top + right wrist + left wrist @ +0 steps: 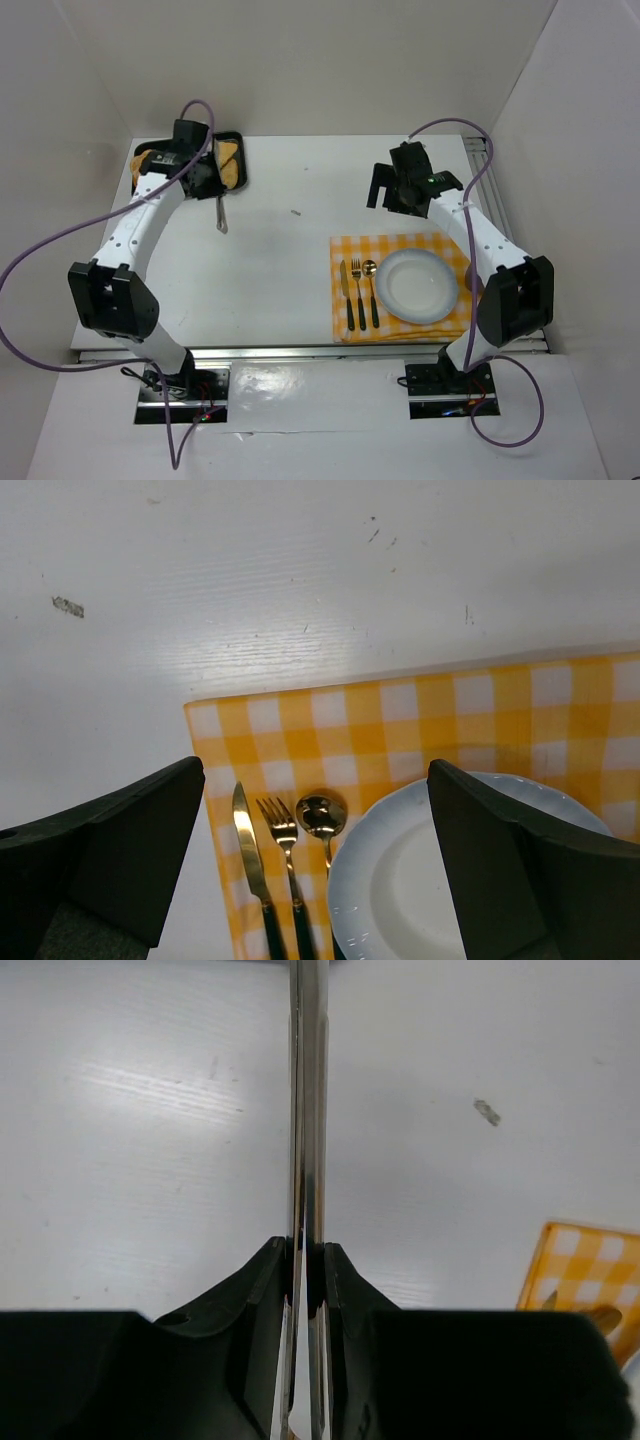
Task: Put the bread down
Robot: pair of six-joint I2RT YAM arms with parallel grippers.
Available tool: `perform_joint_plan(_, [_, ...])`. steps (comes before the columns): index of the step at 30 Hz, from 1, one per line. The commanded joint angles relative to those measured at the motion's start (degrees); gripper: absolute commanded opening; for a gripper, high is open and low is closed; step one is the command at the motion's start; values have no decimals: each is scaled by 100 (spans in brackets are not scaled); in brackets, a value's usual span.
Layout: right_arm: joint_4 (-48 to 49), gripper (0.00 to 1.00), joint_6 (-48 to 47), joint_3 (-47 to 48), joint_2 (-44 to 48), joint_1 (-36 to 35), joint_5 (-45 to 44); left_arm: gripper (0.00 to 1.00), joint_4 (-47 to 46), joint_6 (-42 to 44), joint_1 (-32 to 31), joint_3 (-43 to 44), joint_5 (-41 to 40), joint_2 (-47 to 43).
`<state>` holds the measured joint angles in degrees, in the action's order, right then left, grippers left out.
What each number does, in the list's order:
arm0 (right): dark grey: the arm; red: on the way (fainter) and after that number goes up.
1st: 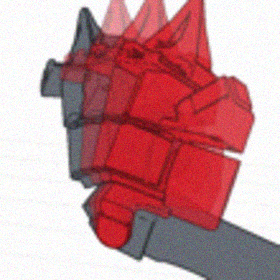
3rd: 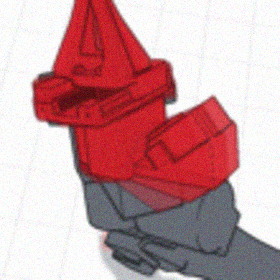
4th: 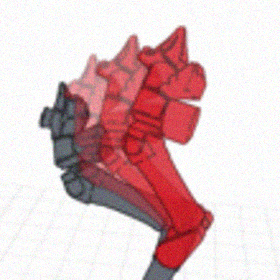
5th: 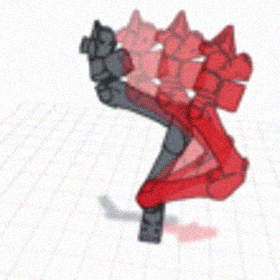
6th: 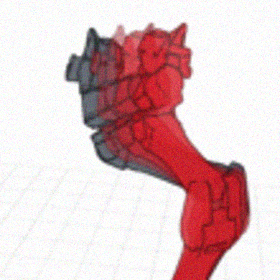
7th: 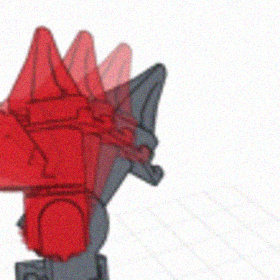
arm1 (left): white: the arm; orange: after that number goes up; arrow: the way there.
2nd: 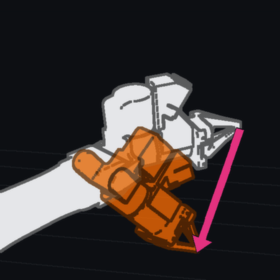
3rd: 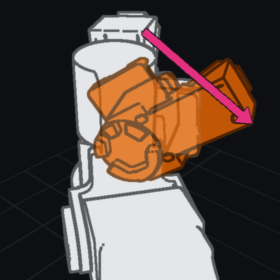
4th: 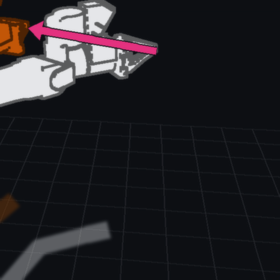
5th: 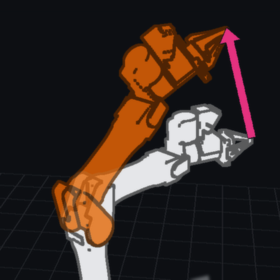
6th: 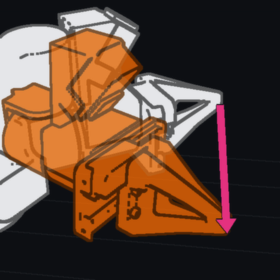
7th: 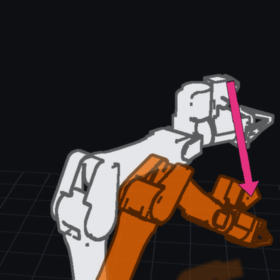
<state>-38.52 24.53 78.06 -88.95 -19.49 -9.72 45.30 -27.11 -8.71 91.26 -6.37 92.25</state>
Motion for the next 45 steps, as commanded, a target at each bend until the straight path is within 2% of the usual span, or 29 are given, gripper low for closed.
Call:
perform_joint_plan(1, [293,100,-54,227,35,-29,-13,18,717,-136,343,198,-119,74])
perform_joint_plan(2, [293,100,-54,227,35,-29,-13,28,717,-136,535,312,20,74])
perform_joint_plan(6, [293,100,-54,280,-70,-29,-13,43,585,12,897,620,627,214])
perform_joint_plan(10, [241,100,-107,280,-70,-29,40,43,708,66,1178,1191,1006,715])
perform_joint_plan(18, [240,100,-107,227,-17,24,40,48,814,-258,1556,2062,1121,1436])
perform_joint_plan(20, [187,100,-107,227,-17,24,-12,50,656,-320,1627,2062,1234,1576])
perform_joint_plan(21, [187,100,-107,279,-17,24,-13,57,603,-373,1705,2123,1339,1577])
perform_joint_plan(25, [187,100,-54,280,-17,24,-13,57,603,-426,1908,2255,1647,1831])
perform_joint_plan(30, [135,100,-54,280,-70,24,-13,57,445,-532,1908,2107,1648,1718])
perform_joint_plan(35, [82,100,-54,341,-176,24,-13,57,-222,-831,2014,1816,1648,1603])
perform_joint_plan(40, [82,100,-54,394,-176,24,-13,58,75,-945,2075,2255,1586,1972])
perform_joint_plan(45, [82,100,-54,394,-228,24,-13,59,-3,-998,2128,2115,1428,1824])
